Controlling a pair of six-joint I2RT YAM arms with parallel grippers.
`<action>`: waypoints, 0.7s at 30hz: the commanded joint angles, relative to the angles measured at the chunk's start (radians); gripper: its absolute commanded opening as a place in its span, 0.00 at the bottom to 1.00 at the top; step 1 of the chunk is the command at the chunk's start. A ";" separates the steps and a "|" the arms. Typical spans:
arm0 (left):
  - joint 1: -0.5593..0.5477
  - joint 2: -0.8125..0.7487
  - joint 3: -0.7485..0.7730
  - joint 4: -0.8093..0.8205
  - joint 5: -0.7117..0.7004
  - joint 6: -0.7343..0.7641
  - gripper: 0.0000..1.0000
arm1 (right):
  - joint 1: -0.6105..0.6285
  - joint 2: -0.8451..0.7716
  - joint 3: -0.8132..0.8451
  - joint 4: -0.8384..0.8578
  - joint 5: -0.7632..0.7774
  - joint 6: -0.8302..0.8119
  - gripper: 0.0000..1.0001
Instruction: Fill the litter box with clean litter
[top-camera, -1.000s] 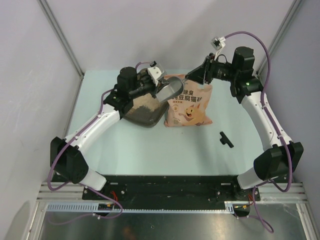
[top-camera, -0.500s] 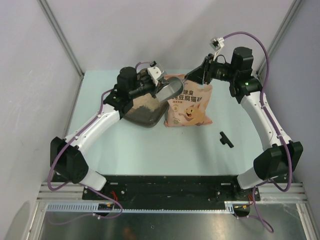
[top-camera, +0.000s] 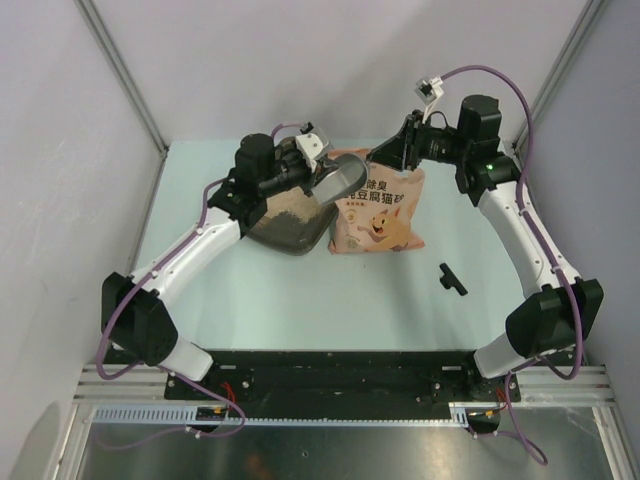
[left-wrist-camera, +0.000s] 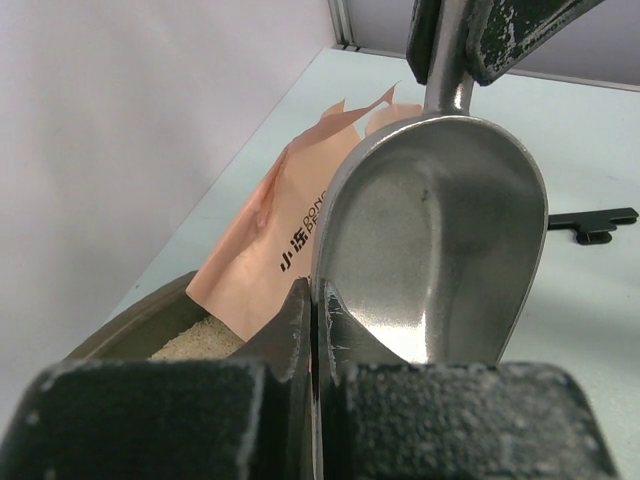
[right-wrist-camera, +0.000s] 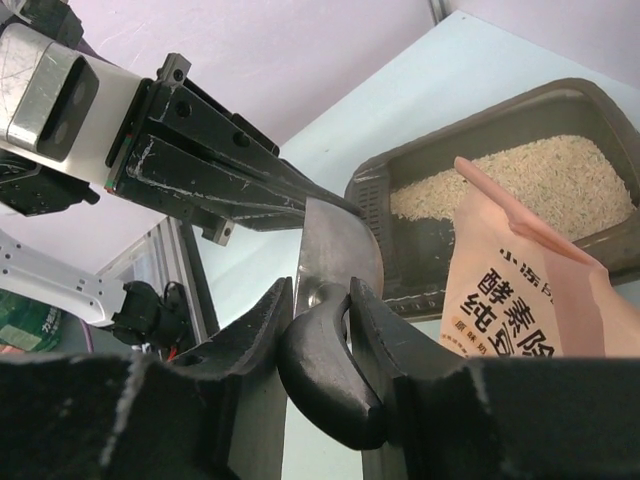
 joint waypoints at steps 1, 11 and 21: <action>0.003 -0.005 0.056 0.036 0.033 -0.020 0.02 | -0.016 0.004 0.016 0.044 0.007 0.007 0.00; 0.045 0.092 0.158 -0.005 0.084 0.003 0.85 | -0.396 0.039 0.192 0.082 0.011 0.194 0.00; 0.069 0.351 0.433 -0.177 0.203 0.112 0.88 | -0.504 0.023 0.251 -0.211 0.101 -0.133 0.00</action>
